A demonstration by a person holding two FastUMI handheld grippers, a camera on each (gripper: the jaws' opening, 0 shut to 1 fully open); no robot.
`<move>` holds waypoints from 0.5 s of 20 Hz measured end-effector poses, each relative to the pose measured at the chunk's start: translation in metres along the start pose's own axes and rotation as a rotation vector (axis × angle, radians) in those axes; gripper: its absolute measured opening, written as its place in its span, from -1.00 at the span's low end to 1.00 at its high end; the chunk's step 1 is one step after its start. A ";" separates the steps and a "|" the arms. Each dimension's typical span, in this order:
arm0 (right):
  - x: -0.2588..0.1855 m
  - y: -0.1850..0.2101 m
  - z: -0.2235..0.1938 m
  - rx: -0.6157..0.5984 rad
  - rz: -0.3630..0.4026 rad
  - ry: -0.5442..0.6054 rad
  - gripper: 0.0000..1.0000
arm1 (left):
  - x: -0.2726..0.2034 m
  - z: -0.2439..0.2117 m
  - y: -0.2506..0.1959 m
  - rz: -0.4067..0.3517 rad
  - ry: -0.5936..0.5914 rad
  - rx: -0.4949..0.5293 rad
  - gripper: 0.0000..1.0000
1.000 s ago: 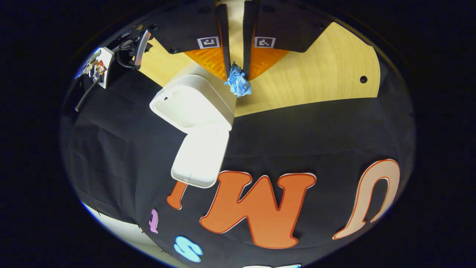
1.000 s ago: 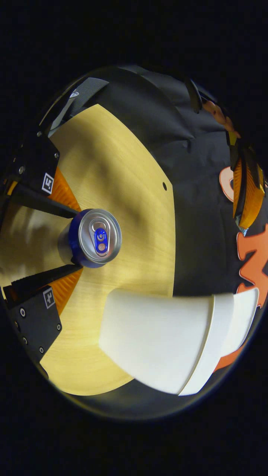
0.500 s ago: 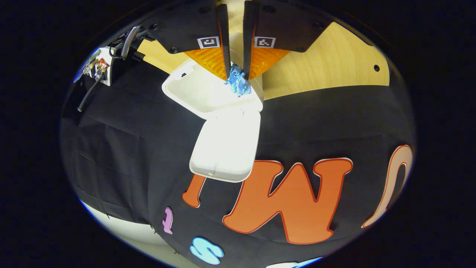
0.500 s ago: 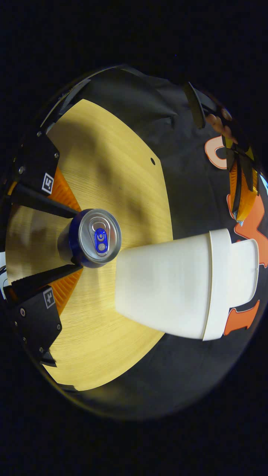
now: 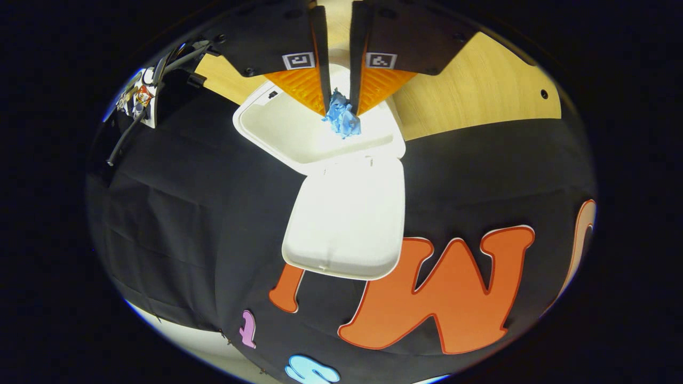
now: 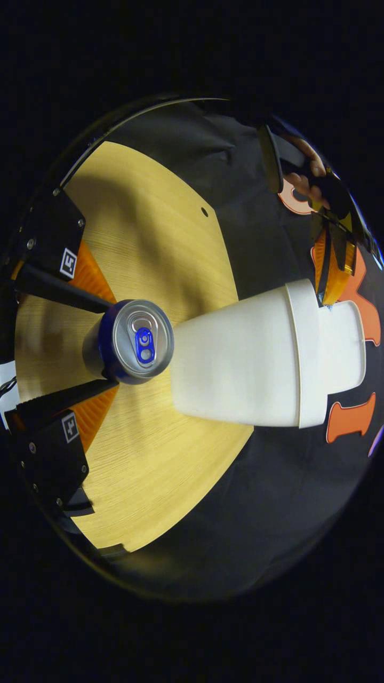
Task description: Press the lid of the desktop garbage bin to open it, pick up the crumpled paper on the desktop and throw it into the bin, then pick up the pop can on the desktop and drop it into the bin, and finally close the garbage bin lid.
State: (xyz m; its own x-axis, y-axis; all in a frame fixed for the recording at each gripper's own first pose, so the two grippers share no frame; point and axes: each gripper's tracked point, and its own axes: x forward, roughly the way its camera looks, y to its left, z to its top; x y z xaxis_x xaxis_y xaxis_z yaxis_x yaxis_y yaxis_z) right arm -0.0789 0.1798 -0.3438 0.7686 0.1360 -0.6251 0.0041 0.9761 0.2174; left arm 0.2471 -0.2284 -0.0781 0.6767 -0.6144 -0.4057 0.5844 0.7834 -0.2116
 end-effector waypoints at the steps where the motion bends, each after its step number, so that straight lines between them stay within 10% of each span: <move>1: -0.004 -0.001 -0.001 0.003 -0.007 -0.002 0.52 | 0.002 -0.002 -0.002 0.000 0.009 0.004 -0.57; 5: -0.016 -0.003 -0.004 0.021 -0.018 -0.013 0.52 | 0.010 -0.010 -0.015 -0.015 0.042 0.010 -0.48; 10: -0.017 -0.008 -0.004 0.025 -0.025 -0.017 0.52 | 0.008 -0.011 -0.020 -0.027 0.034 0.017 0.35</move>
State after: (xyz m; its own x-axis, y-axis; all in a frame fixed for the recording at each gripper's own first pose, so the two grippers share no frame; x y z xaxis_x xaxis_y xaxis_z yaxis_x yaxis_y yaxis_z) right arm -0.0950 0.1706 -0.3379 0.7790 0.1086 -0.6176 0.0390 0.9746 0.2207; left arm 0.2363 -0.2482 -0.0871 0.6448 -0.6316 -0.4305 0.6102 0.7645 -0.2076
